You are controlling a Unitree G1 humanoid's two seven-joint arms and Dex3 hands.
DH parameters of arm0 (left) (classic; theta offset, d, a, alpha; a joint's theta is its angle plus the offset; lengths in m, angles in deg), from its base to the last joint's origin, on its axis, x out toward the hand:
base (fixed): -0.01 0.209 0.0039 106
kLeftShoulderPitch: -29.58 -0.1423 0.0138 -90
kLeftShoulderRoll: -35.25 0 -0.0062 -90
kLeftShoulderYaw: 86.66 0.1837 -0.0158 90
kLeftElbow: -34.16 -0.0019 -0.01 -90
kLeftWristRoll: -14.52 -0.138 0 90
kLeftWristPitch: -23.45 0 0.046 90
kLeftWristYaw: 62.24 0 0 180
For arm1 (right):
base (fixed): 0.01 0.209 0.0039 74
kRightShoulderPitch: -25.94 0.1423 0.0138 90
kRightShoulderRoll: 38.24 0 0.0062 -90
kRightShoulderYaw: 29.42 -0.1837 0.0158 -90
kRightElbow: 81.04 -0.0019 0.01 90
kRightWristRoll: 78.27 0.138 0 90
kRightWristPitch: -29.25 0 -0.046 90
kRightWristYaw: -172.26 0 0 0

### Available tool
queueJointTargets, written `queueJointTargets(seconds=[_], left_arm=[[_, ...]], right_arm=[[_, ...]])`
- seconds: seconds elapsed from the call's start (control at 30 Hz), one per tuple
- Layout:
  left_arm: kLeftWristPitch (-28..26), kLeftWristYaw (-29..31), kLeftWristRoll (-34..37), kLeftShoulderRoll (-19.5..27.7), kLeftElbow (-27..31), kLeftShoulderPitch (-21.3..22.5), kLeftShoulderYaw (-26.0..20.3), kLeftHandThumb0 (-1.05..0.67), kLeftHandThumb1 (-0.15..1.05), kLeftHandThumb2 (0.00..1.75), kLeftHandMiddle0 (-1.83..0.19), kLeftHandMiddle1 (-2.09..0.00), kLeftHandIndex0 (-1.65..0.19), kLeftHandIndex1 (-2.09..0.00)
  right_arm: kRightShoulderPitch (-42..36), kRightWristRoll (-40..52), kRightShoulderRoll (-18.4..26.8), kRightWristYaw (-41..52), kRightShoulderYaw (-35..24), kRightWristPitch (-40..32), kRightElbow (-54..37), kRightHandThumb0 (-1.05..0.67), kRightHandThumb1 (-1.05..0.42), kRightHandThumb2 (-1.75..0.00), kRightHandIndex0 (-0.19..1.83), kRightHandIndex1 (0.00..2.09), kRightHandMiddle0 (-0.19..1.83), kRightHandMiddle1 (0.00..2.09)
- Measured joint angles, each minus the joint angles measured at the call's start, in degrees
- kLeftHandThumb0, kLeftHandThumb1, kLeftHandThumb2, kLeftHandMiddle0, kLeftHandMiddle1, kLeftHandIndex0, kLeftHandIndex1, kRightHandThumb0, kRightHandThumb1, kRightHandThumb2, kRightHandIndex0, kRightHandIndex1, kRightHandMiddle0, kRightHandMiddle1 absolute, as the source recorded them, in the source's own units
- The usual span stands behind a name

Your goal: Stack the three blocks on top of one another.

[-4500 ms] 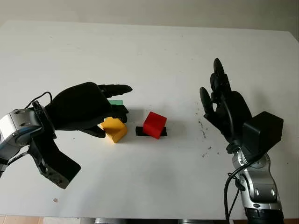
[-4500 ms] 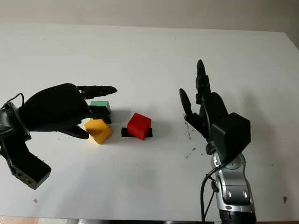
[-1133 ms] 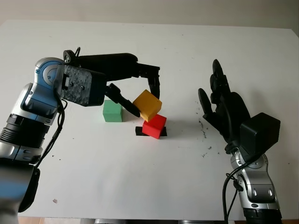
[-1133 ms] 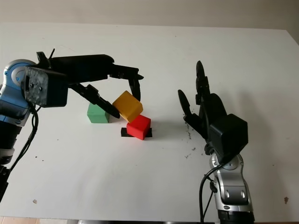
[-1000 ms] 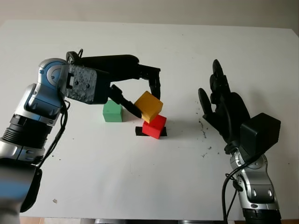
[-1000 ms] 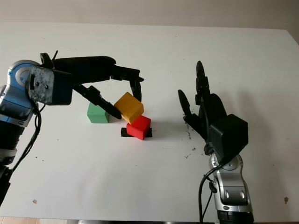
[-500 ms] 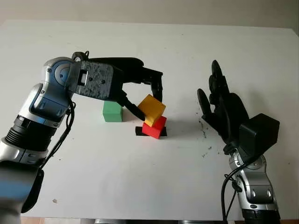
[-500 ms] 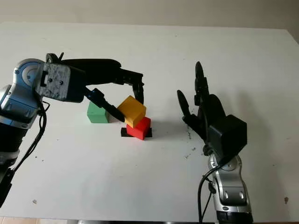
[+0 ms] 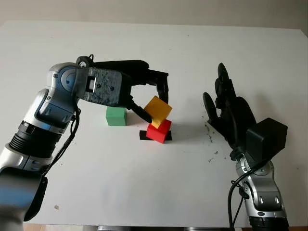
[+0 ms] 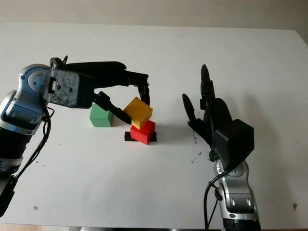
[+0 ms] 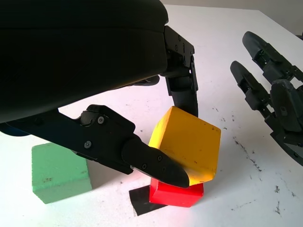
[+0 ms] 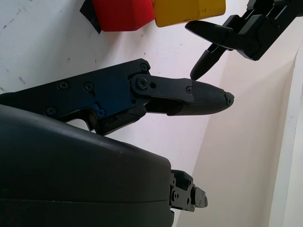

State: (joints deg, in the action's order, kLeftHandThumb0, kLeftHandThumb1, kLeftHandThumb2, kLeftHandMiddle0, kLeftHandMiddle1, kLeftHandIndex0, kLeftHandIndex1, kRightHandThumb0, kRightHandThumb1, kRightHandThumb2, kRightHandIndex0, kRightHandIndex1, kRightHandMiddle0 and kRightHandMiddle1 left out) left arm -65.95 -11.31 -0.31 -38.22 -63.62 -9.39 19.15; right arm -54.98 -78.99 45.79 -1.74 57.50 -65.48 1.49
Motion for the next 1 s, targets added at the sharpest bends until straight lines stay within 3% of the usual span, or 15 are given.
queueJointTargets(seconds=[0.67,1.0], left_arm=[[-1.64,0.39,1.82,-1.17,0.96,-2.87,0.04,-0.42,1.05,0.11,-0.25,-0.06,-0.26,-1.4],[-1.87,-2.15,0.31,-1.46,1.6,-4.17,0.15,-0.41,1.05,0.11,-0.25,-0.06,-0.28,-1.42]], right_arm=[[-0.11,-0.01,0.0,0.01,0.01,0.04,-0.05,-0.68,-1.05,-0.51,-0.17,0.05,-0.1,0.05],[-0.28,-0.1,0.0,0.05,0.0,0.01,-0.52,-0.68,-1.05,-0.51,-0.17,0.05,-0.1,0.05]])
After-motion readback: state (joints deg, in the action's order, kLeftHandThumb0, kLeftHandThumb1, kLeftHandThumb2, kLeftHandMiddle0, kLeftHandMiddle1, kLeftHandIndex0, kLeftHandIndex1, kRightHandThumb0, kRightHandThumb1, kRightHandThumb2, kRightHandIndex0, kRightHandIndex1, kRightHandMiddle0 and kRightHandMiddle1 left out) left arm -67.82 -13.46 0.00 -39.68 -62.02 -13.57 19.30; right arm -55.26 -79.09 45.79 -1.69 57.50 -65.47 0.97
